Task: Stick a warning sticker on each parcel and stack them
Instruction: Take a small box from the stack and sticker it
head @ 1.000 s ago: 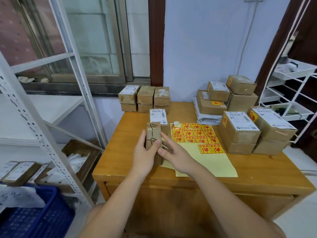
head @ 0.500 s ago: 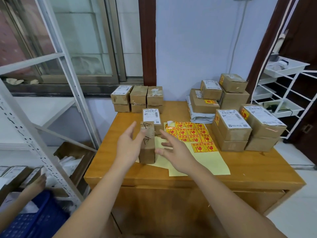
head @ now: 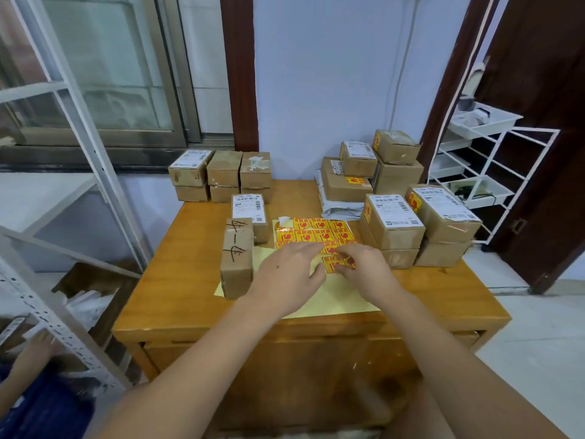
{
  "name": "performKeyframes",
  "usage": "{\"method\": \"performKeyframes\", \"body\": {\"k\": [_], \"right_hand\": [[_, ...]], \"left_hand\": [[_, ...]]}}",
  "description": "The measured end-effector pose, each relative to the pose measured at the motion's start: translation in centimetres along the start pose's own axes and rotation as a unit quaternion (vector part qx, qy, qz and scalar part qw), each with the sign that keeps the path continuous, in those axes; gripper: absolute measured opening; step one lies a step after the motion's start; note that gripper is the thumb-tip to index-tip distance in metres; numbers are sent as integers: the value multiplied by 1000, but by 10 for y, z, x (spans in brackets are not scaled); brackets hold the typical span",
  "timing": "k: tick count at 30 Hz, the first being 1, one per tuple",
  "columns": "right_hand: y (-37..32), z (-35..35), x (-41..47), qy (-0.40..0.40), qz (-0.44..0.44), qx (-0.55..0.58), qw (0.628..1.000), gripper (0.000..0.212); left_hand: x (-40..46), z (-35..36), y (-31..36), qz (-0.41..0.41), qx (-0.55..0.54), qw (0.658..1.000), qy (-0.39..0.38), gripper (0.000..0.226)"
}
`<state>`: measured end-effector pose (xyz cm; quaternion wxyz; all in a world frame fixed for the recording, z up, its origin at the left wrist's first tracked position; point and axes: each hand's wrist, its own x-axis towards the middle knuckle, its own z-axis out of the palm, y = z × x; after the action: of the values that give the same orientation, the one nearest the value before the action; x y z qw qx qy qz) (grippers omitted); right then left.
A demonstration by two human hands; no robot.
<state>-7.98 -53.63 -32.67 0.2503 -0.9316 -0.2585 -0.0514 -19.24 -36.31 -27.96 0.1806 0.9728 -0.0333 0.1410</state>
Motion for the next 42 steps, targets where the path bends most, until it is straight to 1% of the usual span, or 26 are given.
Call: {"method": "performKeyframes", "body": {"k": [4,7,9,11,15,20,25,27,31,38,42], "right_hand": [[8,5,-1,-14,7,-41,999,35],[9,12,-2,-18,6,-30,999,36],[11,20,-3,-10,10,-10,1000,31],[13,27,-4,5,18,14,1000,26],[19,34,-3,20,24,35,999,24],[21,37,-3,43,19,42,998,22],[21,34,2,26,44,64,997,19],[21,33,3,20,51,65,996,19],[19,35,2,32,54,58,996,18],[18,38,-1,40,33,17,998,25],[17,38,-2,45,28,4,999,22]], "left_hand": [[17,33,1,10,24,997,-68,51],[27,54,-4,-1,43,995,-88,65],[30,65,-8,-10,59,994,-88,74],[30,75,-12,-21,68,994,-81,77],[30,85,-18,-31,70,996,-48,76],[29,91,-23,-25,69,996,-41,74],[31,93,-24,-24,66,997,-44,73],[31,92,-24,-23,66,997,-45,73],[31,93,-24,-24,63,997,-46,72],[32,93,-23,-28,66,996,-55,72],[31,92,-22,-26,65,996,-54,72]]}}
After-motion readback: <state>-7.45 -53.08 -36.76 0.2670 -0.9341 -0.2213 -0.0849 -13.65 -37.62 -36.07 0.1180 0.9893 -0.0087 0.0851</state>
